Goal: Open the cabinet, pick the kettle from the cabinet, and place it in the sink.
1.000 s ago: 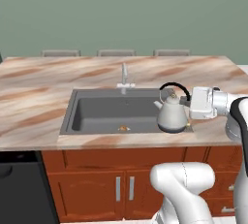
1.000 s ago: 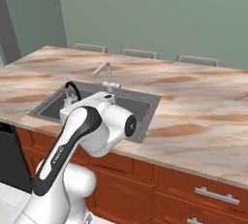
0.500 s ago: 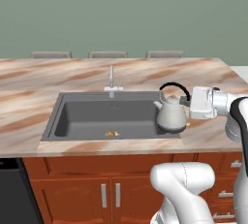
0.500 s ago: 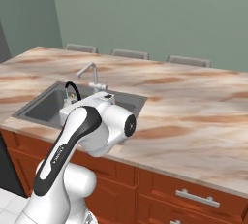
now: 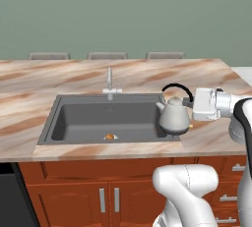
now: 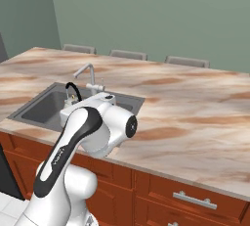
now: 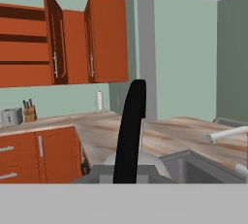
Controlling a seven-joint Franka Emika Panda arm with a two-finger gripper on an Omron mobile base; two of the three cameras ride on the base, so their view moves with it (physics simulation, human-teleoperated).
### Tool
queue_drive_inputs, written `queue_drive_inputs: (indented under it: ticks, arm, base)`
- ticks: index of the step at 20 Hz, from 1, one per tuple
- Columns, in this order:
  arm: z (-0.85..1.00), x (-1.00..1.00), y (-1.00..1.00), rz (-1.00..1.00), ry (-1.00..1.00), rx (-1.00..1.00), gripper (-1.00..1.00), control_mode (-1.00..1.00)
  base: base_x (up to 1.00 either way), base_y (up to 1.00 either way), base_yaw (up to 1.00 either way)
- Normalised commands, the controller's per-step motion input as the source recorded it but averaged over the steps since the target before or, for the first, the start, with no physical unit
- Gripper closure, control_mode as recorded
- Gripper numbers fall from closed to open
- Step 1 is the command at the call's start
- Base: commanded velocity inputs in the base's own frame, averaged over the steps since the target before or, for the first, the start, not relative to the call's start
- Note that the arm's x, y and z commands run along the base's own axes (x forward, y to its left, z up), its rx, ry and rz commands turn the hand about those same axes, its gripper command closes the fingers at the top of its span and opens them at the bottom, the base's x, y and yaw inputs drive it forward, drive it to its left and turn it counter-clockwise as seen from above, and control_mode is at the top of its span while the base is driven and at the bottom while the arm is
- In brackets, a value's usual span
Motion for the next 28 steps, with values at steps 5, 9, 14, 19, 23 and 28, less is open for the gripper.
queue_drive_inputs:
  ticks: [5, 9, 14, 19, 23, 28]
  arm:
    - [0.00, 0.00, 0.00, 0.00, 0.00, 0.00, 1.00, 1.00]
    - [0.00, 0.00, 0.00, 0.00, 0.00, 0.00, 1.00, 1.00]
    - [0.00, 0.00, 0.00, 0.00, 0.00, 0.00, 1.00, 1.00]
    - [0.00, 0.00, 0.00, 0.00, 0.00, 0.00, 1.00, 1.00]
    - [0.00, 0.00, 0.00, 0.00, 0.00, 0.00, 1.00, 1.00]
    - [0.00, 0.00, 0.00, 0.00, 0.00, 0.00, 1.00, -1.00]
  base:
    - [0.00, 0.00, 0.00]
    - [0.00, 0.00, 0.00]
    - [0.00, 0.00, 0.00]
    - [0.00, 0.00, 0.00]
    - [0.00, 0.00, 0.00]
    - [0.00, 0.00, 0.00]
